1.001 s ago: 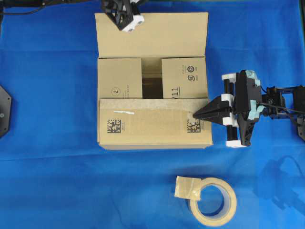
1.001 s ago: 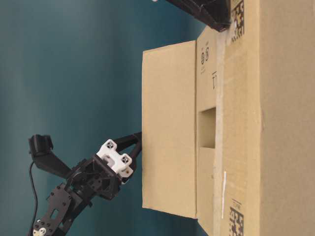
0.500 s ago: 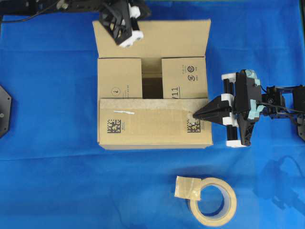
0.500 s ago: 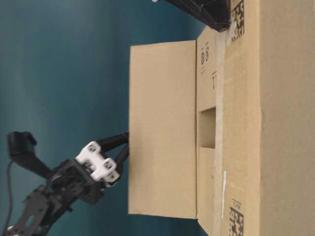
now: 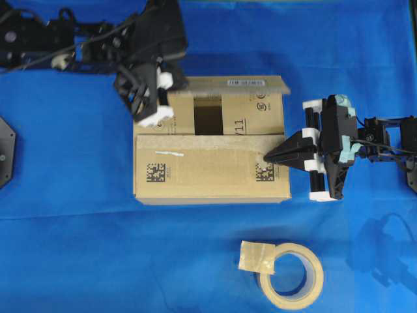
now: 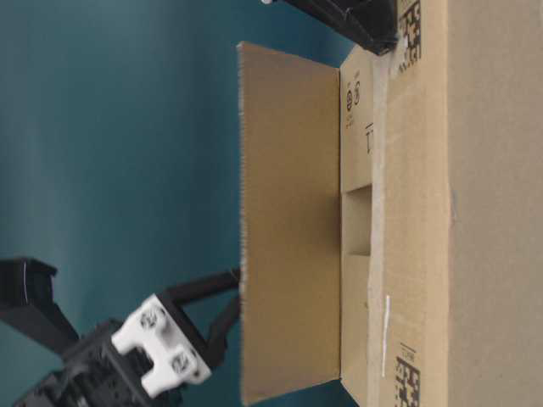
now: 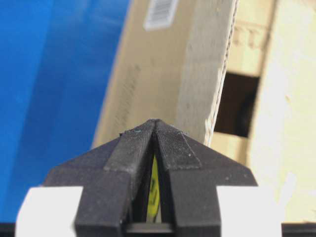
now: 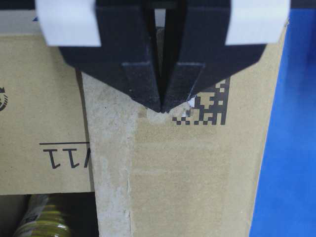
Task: Close the cardboard box.
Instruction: 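Fold the back flap forward over the box with the left gripper, then press both grippers down on the closed flaps along the center seam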
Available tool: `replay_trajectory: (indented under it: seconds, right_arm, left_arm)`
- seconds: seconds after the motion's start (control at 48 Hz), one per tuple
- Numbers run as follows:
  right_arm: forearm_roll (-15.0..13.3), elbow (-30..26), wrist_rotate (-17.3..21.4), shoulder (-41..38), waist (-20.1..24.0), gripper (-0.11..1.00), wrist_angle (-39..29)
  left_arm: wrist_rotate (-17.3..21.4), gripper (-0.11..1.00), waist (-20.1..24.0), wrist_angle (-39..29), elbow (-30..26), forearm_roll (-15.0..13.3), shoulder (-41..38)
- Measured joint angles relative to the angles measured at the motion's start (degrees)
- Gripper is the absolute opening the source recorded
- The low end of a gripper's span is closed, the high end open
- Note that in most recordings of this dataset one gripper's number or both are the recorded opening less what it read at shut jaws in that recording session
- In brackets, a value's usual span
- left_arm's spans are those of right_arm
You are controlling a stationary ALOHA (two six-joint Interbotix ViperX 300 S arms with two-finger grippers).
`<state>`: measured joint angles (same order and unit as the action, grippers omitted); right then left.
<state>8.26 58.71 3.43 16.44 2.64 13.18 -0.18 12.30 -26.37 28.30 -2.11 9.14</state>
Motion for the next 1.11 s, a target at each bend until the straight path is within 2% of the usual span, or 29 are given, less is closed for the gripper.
replay_trajectory:
  seconds: [0.146,0.396,0.542,0.813,1.105]
  right_arm:
    - [0.0,0.0,0.0,0.0,-0.1,0.0,0.0]
    - [0.0,0.0,0.0,0.0,-0.4,0.0,0.0]
    - [-0.1,0.0,0.0,0.0,-1.4,0.0,0.6]
    - [0.0,0.0,-0.1,-0.1,-5.4,0.0,1.7]
    - [0.0,0.0,-0.1,-0.8,-6.3,0.0,1.8]
  left_arm:
    - [-3.8,0.0,-2.5,3.4,4.5,0.0,1.3]
    - [-10.5,0.0,-4.2,16.6,14.2,-0.1,1.3]
    - [-14.2,0.0,-4.7,22.0,17.8,-0.1,1.5]
    - [-14.7,0.0,-5.4,24.3,19.4,-0.1,2.1]
    - [-14.7,0.0,-5.7,24.6,19.5,-0.1,2.1]
